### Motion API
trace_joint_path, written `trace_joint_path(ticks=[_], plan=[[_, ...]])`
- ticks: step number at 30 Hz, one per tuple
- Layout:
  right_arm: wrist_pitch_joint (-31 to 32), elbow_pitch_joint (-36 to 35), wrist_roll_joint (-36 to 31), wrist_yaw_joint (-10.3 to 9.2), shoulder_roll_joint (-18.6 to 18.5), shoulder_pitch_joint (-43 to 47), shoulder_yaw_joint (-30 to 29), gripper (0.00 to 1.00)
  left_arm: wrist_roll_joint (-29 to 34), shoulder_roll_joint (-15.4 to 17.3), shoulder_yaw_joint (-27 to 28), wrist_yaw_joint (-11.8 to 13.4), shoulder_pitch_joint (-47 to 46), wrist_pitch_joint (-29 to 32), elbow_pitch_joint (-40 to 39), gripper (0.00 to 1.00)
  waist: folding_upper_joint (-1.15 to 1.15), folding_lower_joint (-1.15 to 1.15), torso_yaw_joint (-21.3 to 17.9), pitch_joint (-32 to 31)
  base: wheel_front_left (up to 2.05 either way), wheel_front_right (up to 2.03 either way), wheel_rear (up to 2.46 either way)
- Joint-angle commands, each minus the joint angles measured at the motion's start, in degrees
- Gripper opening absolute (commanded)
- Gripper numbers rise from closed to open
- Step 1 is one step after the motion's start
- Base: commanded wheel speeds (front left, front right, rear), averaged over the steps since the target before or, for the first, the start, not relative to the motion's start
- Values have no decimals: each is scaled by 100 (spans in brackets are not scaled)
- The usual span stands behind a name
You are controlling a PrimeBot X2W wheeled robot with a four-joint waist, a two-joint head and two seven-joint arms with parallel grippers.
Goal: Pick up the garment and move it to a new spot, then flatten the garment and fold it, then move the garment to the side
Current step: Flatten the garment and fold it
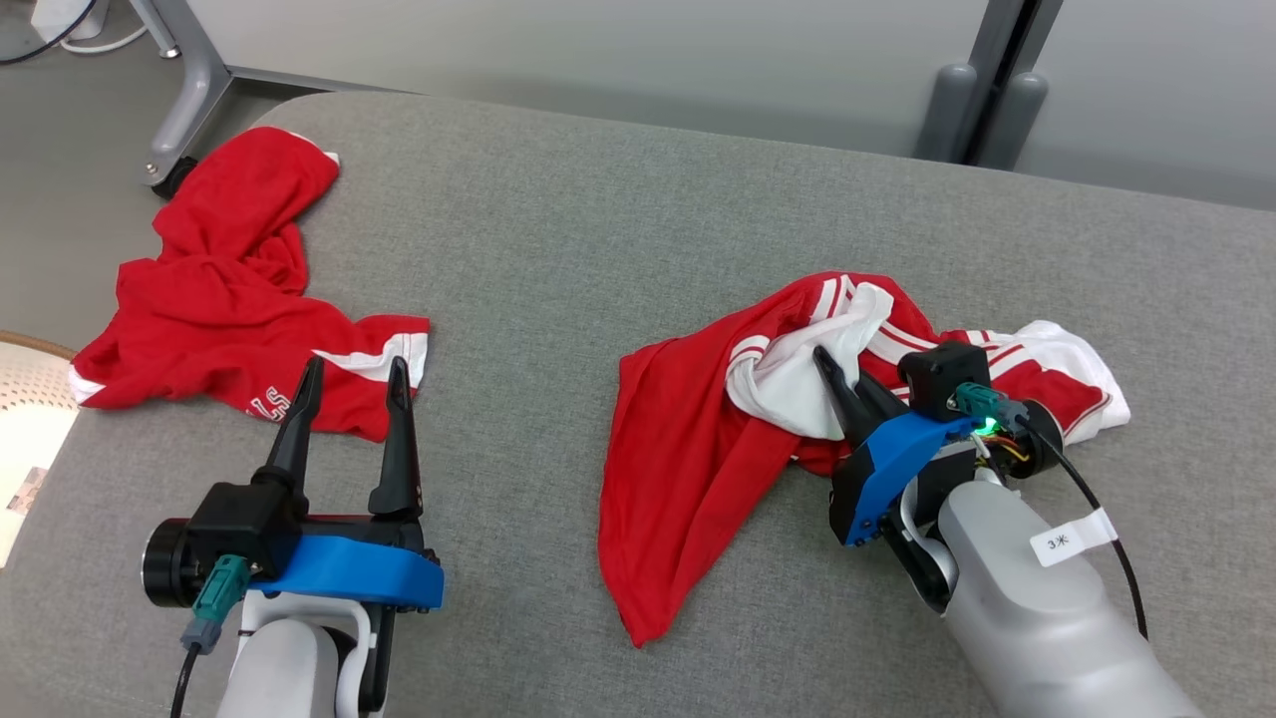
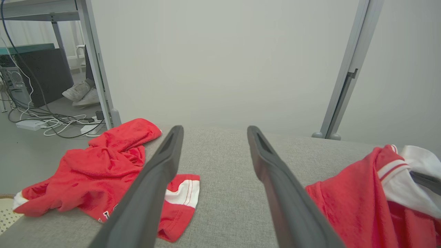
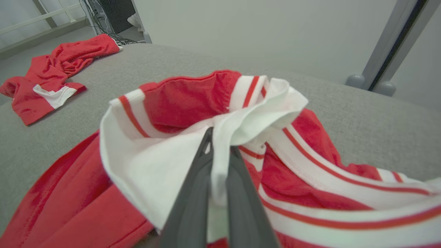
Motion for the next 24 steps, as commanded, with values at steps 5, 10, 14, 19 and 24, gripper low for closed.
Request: trace_joint_path(ticks=[5,10,14,19,24], plan=[[-35,-682,325,1,-65,320,27,0,40,-22,64,-18,100,-27,40,100,0,-1,-264,-155,0,0,0],[-31,-1605,587,1,-223,939,-10,0,50,-27,162,-21,249,-27,66,100,0,-1,-666,-356,0,0,0],[-32,-2373,849,1,-363,1506,-134,0,55,-29,186,-26,354,-27,83,100,0,-1,-994,-430,0,0,0],[58,-3340,1328,1,-438,2165,-396,0,-2,-28,212,-14,440,-27,83,100,0,-1,-1361,-444,0,0,0],[578,-4447,1843,1,-369,2945,-828,0,-28,-27,232,16,493,-27,99,100,0,-1,-1671,-464,0,0,0]])
